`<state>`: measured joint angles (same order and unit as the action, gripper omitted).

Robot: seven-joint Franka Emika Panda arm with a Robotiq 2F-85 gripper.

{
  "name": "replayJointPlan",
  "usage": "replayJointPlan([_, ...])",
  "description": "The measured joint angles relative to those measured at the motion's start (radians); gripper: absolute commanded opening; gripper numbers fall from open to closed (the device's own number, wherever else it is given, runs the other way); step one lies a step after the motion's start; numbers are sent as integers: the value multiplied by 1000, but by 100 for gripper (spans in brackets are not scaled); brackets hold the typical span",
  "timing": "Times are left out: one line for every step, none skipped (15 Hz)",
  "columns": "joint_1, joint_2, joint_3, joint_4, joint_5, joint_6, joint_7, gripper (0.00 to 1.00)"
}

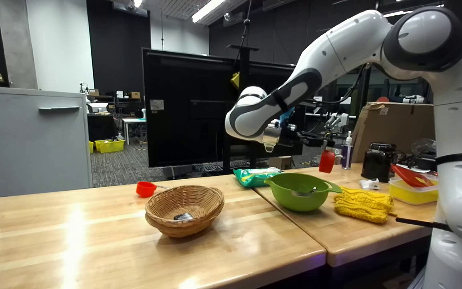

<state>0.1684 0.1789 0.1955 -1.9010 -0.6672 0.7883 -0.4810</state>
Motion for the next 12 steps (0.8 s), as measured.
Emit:
replayJointPlan([0, 15, 3, 11, -8, -16, -6, 4])
replayJointPlan([0, 30, 6, 22, -17, -32, -12, 4])
replayJointPlan([0, 45, 8, 33, -24, -48, -19, 4])
replayJointPlan([0, 60, 11, 44, -30, -63, -25, 4])
replayJointPlan([0, 76, 14, 55, -34, -78, -27, 4])
replayJointPlan([0, 91, 18, 67, -36, -94, -30, 4])
replayJointPlan([0, 106, 22, 79, -37, -109, -32, 4])
replayJointPlan([0, 120, 25, 91, -37, -125, -33, 4])
replayJointPlan([0, 134, 29, 102, -37, -141, -33, 4])
replayJointPlan([0, 148, 34, 113, -37, -159, -34, 4])
replayJointPlan([0, 163, 39, 124, -37, -177, -34, 4])
replayJointPlan([0, 177, 45, 135, -37, -196, -34, 4])
